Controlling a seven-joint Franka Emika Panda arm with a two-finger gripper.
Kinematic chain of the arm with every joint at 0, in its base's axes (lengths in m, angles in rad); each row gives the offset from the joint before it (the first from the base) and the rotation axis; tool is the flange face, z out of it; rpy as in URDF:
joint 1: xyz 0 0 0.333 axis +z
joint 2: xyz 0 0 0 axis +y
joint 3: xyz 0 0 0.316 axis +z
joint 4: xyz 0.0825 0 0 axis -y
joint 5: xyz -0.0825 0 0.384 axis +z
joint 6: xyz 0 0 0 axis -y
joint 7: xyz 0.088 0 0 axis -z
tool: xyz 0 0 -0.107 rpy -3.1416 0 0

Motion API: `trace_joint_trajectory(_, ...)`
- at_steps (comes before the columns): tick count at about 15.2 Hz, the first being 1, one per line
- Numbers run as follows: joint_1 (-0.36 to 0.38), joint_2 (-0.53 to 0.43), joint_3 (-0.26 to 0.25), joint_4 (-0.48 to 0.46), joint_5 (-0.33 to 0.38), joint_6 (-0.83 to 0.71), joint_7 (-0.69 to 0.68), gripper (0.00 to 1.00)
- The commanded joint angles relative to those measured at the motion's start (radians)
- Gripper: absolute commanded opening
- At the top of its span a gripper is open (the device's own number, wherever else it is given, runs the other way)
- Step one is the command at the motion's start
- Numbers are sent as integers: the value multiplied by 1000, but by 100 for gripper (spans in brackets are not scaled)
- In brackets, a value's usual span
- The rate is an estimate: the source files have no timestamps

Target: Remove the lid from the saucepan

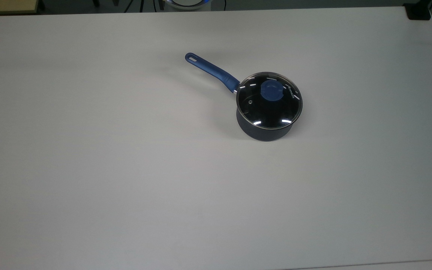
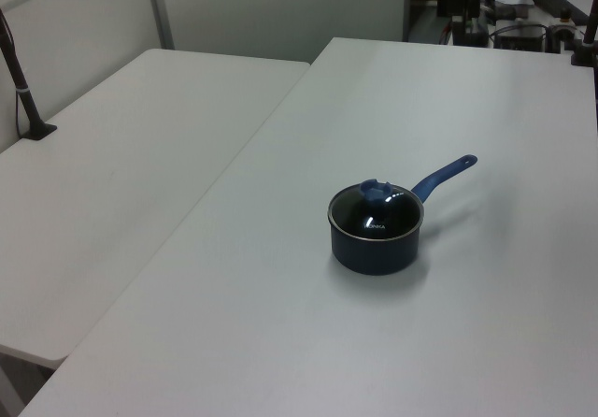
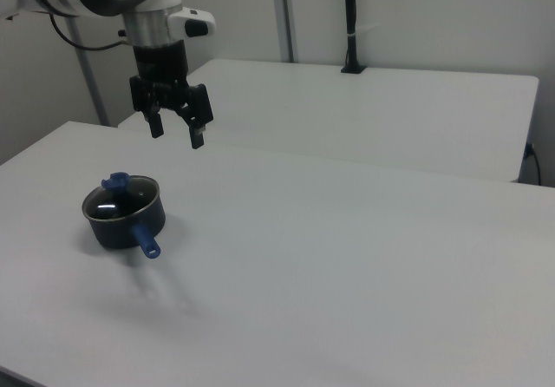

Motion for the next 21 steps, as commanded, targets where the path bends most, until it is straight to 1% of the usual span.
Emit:
trace_joint_trajectory(1,-3,-34,0,-29,-9,-19,-27,100)
trace_joint_trajectory(12,1,-28,0,-34,-1,-8,-25,100)
trace_joint_trajectory(20,14,-3,0,-32,2,24,-12,100)
trace_joint_trajectory(21,26,6,0,-29,2,35,-10,100)
